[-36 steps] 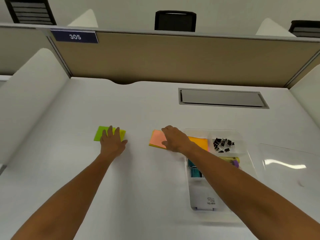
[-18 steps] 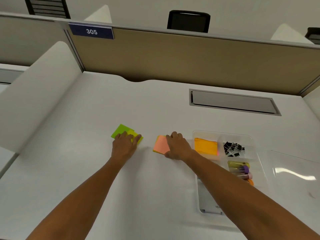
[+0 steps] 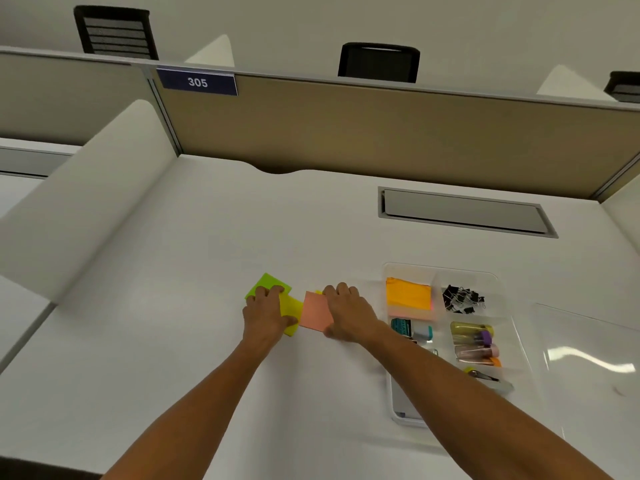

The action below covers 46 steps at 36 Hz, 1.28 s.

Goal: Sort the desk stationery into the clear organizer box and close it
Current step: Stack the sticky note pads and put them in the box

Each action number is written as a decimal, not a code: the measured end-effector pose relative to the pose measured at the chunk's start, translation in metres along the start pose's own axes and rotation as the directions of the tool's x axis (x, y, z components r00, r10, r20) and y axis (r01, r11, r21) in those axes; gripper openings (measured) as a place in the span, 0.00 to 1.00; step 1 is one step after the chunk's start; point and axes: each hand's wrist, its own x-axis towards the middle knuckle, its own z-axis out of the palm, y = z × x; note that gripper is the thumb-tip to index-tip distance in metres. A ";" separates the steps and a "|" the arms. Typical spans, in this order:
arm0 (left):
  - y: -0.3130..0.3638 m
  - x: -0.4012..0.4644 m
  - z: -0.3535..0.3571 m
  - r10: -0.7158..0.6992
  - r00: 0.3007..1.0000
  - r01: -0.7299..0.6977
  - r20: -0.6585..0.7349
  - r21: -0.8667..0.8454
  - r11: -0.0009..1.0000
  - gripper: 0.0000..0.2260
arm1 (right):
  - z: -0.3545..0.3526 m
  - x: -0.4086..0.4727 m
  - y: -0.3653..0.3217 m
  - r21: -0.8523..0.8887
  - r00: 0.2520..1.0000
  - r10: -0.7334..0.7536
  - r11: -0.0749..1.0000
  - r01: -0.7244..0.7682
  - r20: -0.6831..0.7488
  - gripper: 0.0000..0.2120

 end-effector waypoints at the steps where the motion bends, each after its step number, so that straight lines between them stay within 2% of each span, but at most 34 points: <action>1: -0.001 -0.002 -0.001 0.004 1.000 -0.005 -0.009 -0.016 1.000 0.33 | 0.001 -0.002 0.000 0.012 1.000 0.001 1.000 -0.001 0.003 0.37; 4: 0.001 -0.008 -0.003 -0.028 1.000 0.028 0.003 -0.234 0.972 0.34 | 0.001 -0.007 0.000 0.071 0.999 0.019 0.997 -0.021 0.026 0.37; 6: 0.003 -0.013 -0.006 -0.064 0.998 0.064 0.012 -0.347 0.936 0.31 | 0.001 -0.010 0.001 0.117 0.999 0.031 0.993 -0.035 0.036 0.36; 9: 0.007 -0.019 -0.009 -0.064 0.998 0.060 0.002 -0.347 0.936 0.20 | 0.000 -0.015 0.004 0.169 1.000 0.021 0.985 -0.024 0.015 0.32; 17: 0.017 -0.029 -0.019 -0.102 0.994 0.080 -0.028 -0.439 0.895 0.19 | -0.006 -0.027 0.012 0.316 0.999 0.041 0.948 -0.028 -0.035 0.20; 19: 0.018 -0.031 -0.022 -0.117 0.991 0.076 -0.060 -0.471 0.879 0.17 | -0.010 -0.031 0.013 0.357 0.998 0.057 0.933 -0.046 -0.020 0.15; 21: 0.020 -0.034 -0.027 -0.125 0.988 0.063 -0.090 -0.507 0.859 0.12 | -0.014 -0.033 0.016 0.432 0.995 0.094 0.899 -0.074 -0.026 0.06; 24: 0.023 -0.036 -0.033 -0.127 0.983 0.038 -0.131 -0.534 0.845 0.07 | -0.022 -0.040 0.020 0.570 0.984 0.171 0.814 -0.113 -0.048 0.13; 29: 0.034 -0.037 -0.040 -0.128 0.980 0.008 -0.152 -0.613 0.790 0.05 | -0.042 -0.053 0.035 0.732 0.966 0.234 0.677 -0.080 -0.110 0.04; 31: 0.042 -0.037 -0.042 -0.118 0.983 0.001 -0.138 -0.648 0.762 0.04 | -0.049 -0.059 0.042 0.786 0.951 0.277 0.614 -0.068 -0.134 0.06; 36: 0.064 -0.036 -0.044 -0.103 0.988 -0.005 -0.114 -0.698 0.716 0.09 | -0.064 -0.070 0.069 0.858 0.929 0.326 0.514 -0.020 -0.173 0.05; 40: 0.086 -0.032 -0.042 -0.065 0.993 -0.031 -0.102 -0.736 0.676 0.07 | -0.077 -0.079 0.092 0.863 0.902 0.377 0.505 -0.012 -0.208 0.08; 43: 0.103 -0.028 -0.038 -0.036 0.996 -0.039 -0.081 -0.764 0.645 0.04 | -0.085 -0.085 0.109 0.849 0.866 0.439 0.528 -0.033 -0.239 0.16; 46: 0.122 -0.025 -0.033 -0.003 0.998 -0.049 -0.065 -0.785 0.618 0.10 | -0.090 -0.093 0.125 0.835 0.824 0.487 0.550 -0.032 -0.289 0.23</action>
